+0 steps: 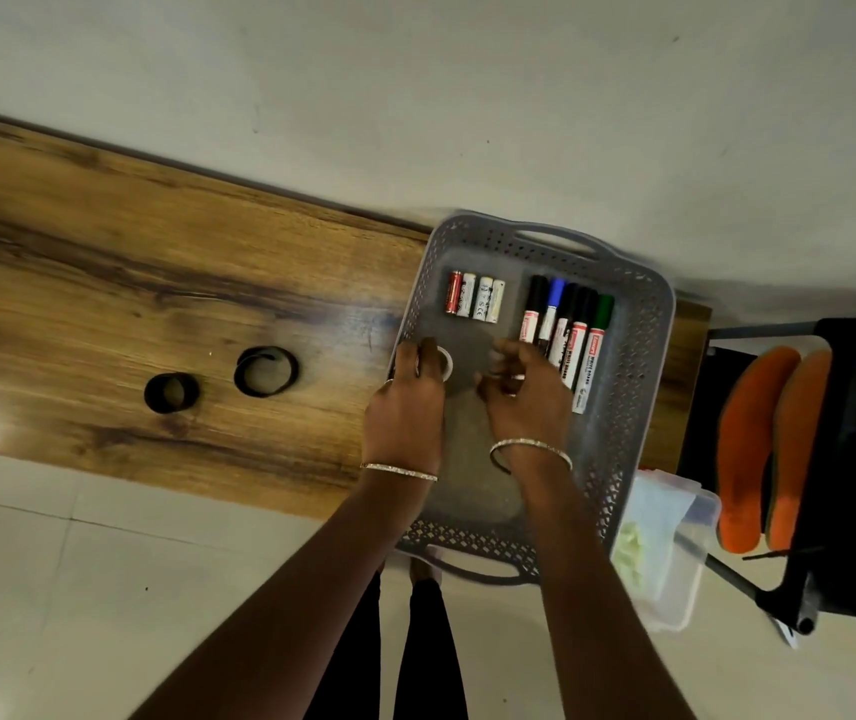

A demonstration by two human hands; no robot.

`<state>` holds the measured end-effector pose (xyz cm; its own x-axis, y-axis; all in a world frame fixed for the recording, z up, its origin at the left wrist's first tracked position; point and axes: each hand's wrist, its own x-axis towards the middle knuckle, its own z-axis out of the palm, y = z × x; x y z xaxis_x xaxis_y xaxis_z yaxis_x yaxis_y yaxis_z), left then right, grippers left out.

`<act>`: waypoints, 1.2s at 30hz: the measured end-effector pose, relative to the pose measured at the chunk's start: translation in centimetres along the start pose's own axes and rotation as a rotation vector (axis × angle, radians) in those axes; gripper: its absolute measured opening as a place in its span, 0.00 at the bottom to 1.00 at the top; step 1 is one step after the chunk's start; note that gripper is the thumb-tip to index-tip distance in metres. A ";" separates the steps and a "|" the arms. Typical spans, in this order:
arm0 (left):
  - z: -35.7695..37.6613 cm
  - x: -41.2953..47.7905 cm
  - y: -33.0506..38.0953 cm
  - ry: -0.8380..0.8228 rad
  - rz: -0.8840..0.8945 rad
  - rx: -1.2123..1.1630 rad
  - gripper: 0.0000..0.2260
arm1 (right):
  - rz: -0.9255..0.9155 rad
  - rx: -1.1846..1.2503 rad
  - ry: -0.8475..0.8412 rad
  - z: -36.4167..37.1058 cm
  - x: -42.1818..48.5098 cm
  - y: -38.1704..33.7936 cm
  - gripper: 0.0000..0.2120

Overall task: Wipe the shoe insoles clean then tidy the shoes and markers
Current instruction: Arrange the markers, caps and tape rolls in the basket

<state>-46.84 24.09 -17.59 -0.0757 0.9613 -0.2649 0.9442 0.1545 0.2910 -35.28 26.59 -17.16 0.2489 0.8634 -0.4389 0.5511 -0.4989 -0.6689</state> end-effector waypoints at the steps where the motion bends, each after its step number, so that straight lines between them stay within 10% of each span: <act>1: 0.3 0.0 0.0 0.017 -0.003 0.000 0.26 | 0.016 0.014 -0.003 0.3 -0.7 0.3 0.17; 20: 0.5 -0.8 1.5 0.175 0.018 -0.142 0.30 | -0.001 0.059 0.048 -1.0 -0.2 0.6 0.15; 25: -3.1 -3.1 -1.7 0.351 0.027 -0.347 0.12 | 0.027 0.013 0.035 -1.5 -2.5 -0.3 0.12; 36: -5.7 -5.1 -16.2 0.371 -0.433 -0.242 0.21 | -0.489 -0.170 -0.124 7.1 -7.0 -8.5 0.12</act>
<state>-63.57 17.98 -15.75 -0.5833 0.8082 -0.0811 0.7066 0.5542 0.4399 -47.35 24.26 -12.60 -0.1599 0.9716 -0.1742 0.7034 -0.0117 -0.7107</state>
